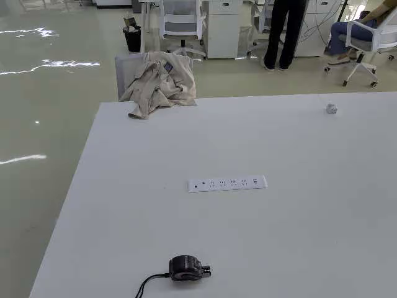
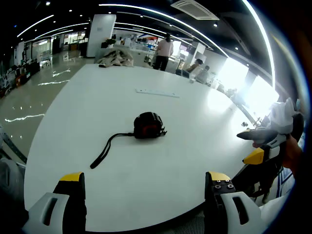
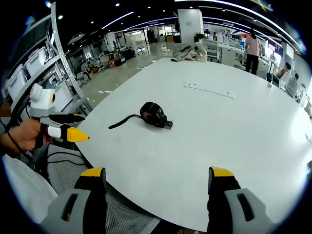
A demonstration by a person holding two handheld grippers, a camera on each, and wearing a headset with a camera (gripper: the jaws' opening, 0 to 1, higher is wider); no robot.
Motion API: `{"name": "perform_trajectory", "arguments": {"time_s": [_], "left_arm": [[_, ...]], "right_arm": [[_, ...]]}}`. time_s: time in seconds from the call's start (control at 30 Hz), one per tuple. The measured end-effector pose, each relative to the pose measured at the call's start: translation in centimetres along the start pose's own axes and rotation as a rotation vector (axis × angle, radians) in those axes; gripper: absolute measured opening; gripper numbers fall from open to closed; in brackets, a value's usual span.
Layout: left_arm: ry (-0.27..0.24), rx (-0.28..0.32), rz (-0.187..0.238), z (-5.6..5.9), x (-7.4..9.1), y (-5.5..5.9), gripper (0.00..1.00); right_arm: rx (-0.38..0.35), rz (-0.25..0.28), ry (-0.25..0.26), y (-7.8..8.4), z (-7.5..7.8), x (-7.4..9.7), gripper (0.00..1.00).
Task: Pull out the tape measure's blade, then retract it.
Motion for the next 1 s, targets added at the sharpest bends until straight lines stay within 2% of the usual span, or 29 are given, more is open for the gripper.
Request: {"name": "perform_trajectory", "arguments": {"time_s": [0.33, 0.57, 0.83, 0.87, 0.9, 1.0], "left_arm": [[0.007, -0.010, 0.003, 0.0, -0.2, -0.4, 1.00], [0.007, -0.007, 0.005, 0.0, -0.2, -0.4, 1.00], [0.011, -0.010, 0.003, 0.2, -0.3, -0.3, 1.00], [0.012, -0.003, 0.012, 0.2, -0.3, -0.4, 1.00], [0.012, 0.017, 0.040, 0.3, -0.4, -0.7, 1.00], [0.015, -0.002, 0.022, 0.5, -0.5, -0.6, 1.00]], "right_arm": [[0.009, -0.018, -0.007, 0.5, -0.6, -0.2, 0.88], [0.007, -0.012, 0.002, 0.1, -0.2, -0.2, 0.88], [0.003, -0.007, 0.013, 0.3, 0.3, -0.3, 0.87], [0.002, -0.006, 0.019, 0.3, 0.4, -0.3, 0.86], [0.012, -0.010, 0.032, 0.3, 0.6, -0.3, 0.86], [0.025, -0.016, 0.037, 0.4, 0.7, -0.4, 0.85]]}}
Point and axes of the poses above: the centre of the closed fingertips' face, and the gripper's own axes: x roughly backward along the fingers, z roughly to its right, y roughly out of its underside, the point moved 6 cm from there along x, roughly backward along the fingers, and after that the axes turned 4 degrees about x, right-handed, at the moved point
